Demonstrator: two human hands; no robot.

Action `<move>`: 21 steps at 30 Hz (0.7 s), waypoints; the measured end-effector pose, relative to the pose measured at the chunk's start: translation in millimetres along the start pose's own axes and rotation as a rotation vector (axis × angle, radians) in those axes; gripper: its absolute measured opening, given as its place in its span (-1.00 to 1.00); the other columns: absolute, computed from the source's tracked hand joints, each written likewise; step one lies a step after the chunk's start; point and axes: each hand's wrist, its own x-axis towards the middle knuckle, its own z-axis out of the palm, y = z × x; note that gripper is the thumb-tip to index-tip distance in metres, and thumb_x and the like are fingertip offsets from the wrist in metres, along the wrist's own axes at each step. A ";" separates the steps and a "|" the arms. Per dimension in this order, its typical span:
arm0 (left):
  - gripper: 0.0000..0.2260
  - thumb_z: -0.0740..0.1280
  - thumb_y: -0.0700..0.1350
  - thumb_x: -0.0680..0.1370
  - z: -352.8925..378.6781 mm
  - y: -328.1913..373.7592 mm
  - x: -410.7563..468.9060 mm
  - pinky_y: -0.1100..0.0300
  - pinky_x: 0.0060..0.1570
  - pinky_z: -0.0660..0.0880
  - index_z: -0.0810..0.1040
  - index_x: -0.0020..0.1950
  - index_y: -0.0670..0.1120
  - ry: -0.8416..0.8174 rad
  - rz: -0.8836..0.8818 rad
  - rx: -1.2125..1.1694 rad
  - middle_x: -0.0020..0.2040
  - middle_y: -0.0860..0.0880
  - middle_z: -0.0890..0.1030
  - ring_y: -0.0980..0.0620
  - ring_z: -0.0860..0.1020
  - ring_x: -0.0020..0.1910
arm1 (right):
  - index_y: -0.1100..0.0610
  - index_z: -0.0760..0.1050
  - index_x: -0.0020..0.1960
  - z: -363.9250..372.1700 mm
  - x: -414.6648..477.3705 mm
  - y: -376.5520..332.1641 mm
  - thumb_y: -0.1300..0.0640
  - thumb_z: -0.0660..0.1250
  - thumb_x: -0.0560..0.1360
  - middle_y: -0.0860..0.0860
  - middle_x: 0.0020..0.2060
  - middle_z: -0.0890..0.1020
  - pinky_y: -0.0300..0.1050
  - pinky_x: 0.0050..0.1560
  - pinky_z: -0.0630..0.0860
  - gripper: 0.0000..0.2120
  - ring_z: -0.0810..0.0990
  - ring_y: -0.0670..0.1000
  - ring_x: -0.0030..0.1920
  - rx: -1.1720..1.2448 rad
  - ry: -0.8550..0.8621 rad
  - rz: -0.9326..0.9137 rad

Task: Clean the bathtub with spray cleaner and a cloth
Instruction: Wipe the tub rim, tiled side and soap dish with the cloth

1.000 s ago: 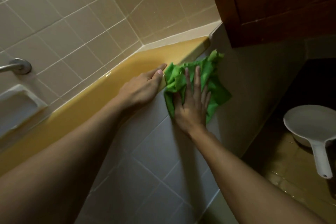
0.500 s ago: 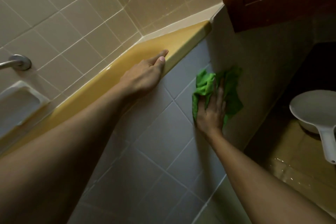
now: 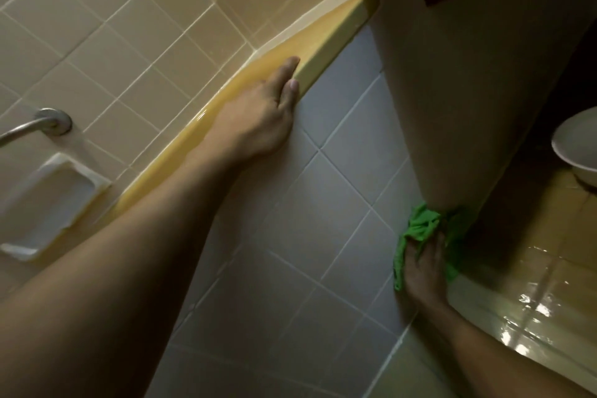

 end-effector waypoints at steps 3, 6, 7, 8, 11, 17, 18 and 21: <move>-0.53 -0.04 0.17 0.74 0.4 4.5 -8.8 -0.06 0.37 0.35 0.07 0.67 0.20 0.019 0.025 0.054 0.51 -0.17 0.41 -0.26 0.43 0.42 | 0.11 -0.06 0.67 3.8 -2.2 13.0 -0.43 -0.10 0.47 0.14 0.65 -0.02 0.05 0.63 -0.10 -0.07 -0.04 0.13 0.65 0.037 0.011 0.083; -0.52 -0.03 0.14 0.74 0.6 4.4 -20.6 -0.07 0.29 0.38 0.01 0.67 0.19 0.016 0.044 0.141 0.55 -0.15 0.36 -0.30 0.44 0.38 | 0.14 -0.06 0.66 6.1 -1.5 1.8 -0.33 -0.06 0.50 0.14 0.65 -0.01 0.03 0.63 -0.11 -0.13 -0.03 0.12 0.65 0.060 0.031 0.106; -0.51 -0.03 0.14 0.74 -0.6 3.0 -25.1 -0.06 0.28 0.38 -0.01 0.67 0.18 0.024 0.063 0.162 0.58 -0.12 0.32 -0.30 0.44 0.39 | 0.14 -0.06 0.66 8.2 -1.5 -2.7 -0.27 -0.04 0.52 0.15 0.65 0.01 0.04 0.63 -0.09 -0.17 -0.02 0.14 0.64 0.075 0.045 0.099; -0.51 -0.02 0.13 0.74 -1.1 -0.5 -28.4 -0.05 0.29 0.38 -0.03 0.68 0.18 0.016 0.061 0.171 0.61 -0.09 0.28 -0.29 0.42 0.42 | 0.13 -0.07 0.66 9.5 -3.9 -12.8 -0.25 -0.03 0.52 0.15 0.65 0.01 0.06 0.63 -0.07 -0.19 0.00 0.15 0.64 0.084 0.057 0.079; -0.50 0.01 0.10 0.74 -2.6 -17.4 -36.8 0.00 0.38 0.33 -0.03 0.68 0.20 -0.019 0.118 0.120 0.65 -0.02 0.21 -0.18 0.34 0.52 | -0.02 -0.14 0.63 13.4 -12.0 -49.4 -0.29 -0.05 0.54 0.08 0.66 -0.01 0.15 0.61 0.01 -0.25 0.00 0.16 0.64 0.120 0.114 -0.069; -0.45 -0.01 0.29 0.61 -11.2 -57.9 -60.6 0.06 0.62 0.07 0.01 0.61 0.37 -0.109 0.180 -0.114 0.67 0.15 0.12 0.10 0.11 0.64 | -0.31 -0.23 0.60 -7.4 -5.2 -175.7 -0.32 -0.05 0.54 -0.14 0.65 -0.17 0.33 0.55 0.01 -0.31 -0.01 0.24 0.62 0.025 0.109 -0.359; -0.46 -0.01 0.33 0.59 -12.6 -62.8 -65.8 0.11 0.61 0.04 0.00 0.59 0.42 -0.122 0.189 -0.142 0.67 0.20 0.09 0.14 0.08 0.64 | -0.29 -0.23 0.61 -12.6 -0.6 -199.8 -0.34 -0.05 0.55 -0.17 0.64 -0.21 0.36 0.54 0.00 -0.30 -0.03 0.25 0.62 -0.007 0.094 -0.398; -0.46 0.01 0.36 0.55 -15.8 -73.2 -80.7 0.25 0.56 -0.03 -0.02 0.54 0.52 -0.148 0.210 -0.200 0.65 0.29 0.05 0.29 0.02 0.62 | -0.29 -0.26 0.61 -24.5 8.1 -261.1 -0.36 -0.03 0.57 -0.20 0.62 -0.29 0.41 0.54 -0.12 -0.29 -0.15 0.27 0.63 -0.064 0.078 -0.502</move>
